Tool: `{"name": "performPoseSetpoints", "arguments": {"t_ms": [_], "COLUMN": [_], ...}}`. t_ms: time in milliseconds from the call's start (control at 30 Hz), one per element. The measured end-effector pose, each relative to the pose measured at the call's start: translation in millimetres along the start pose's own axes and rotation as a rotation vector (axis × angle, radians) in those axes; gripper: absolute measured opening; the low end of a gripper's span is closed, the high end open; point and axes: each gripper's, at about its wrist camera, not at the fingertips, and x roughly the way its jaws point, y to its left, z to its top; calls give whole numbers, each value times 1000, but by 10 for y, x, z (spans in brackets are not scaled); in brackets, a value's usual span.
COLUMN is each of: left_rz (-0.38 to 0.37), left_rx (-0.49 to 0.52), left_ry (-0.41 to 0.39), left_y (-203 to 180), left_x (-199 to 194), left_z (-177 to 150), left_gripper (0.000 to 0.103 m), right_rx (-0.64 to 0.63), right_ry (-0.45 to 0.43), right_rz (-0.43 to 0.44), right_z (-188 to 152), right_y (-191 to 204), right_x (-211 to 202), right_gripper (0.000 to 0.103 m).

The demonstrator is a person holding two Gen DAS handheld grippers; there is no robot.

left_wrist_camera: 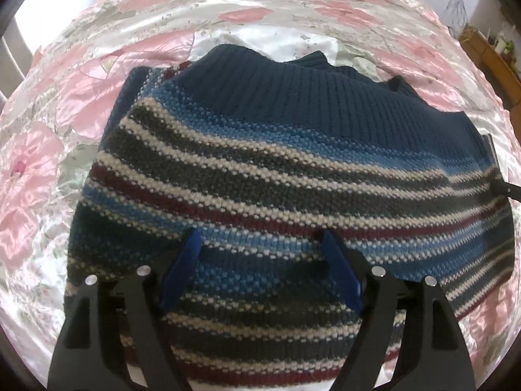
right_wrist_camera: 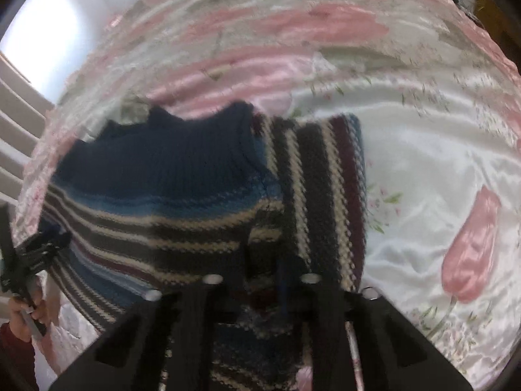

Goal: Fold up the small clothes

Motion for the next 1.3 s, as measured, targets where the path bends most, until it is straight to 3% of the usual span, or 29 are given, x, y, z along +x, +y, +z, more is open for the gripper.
{"name": "performPoseSetpoints", "arguments": {"t_ms": [100, 200, 533, 667, 733, 767, 933, 1167, 1300], "left_rz": [8, 12, 52, 41, 25, 19, 49, 76, 75], "left_rx": [2, 4, 31, 18, 10, 7, 11, -5, -7], "left_ry": [-2, -6, -11, -2, -3, -7, -48, -31, -4], "left_y": [-18, -26, -107, -114, -83, -67, 1, 114, 211], "left_x": [17, 29, 89, 62, -2, -45, -218, -187, -92], "left_z": [11, 3, -26, 9, 3, 1, 15, 33, -5], "left_gripper": [78, 78, 81, 81, 81, 81, 83, 83, 85], "right_rx": [43, 121, 116, 107, 78, 69, 133, 226, 222], "right_ry": [-45, -36, -10, -13, -14, -17, 40, 82, 77], "right_rz": [10, 43, 3, -6, -31, -49, 20, 125, 132], "right_z": [8, -21, -97, -152, -229, -290, -510, -664, -644], "right_y": [-151, -343, -297, -225, -186, -188, -389, -569, -537], "right_x": [-121, -85, 34, -139, -280, -355, -417, -166, -105], "right_gripper": [11, 11, 15, 36, 59, 62, 62, 62, 54]}}
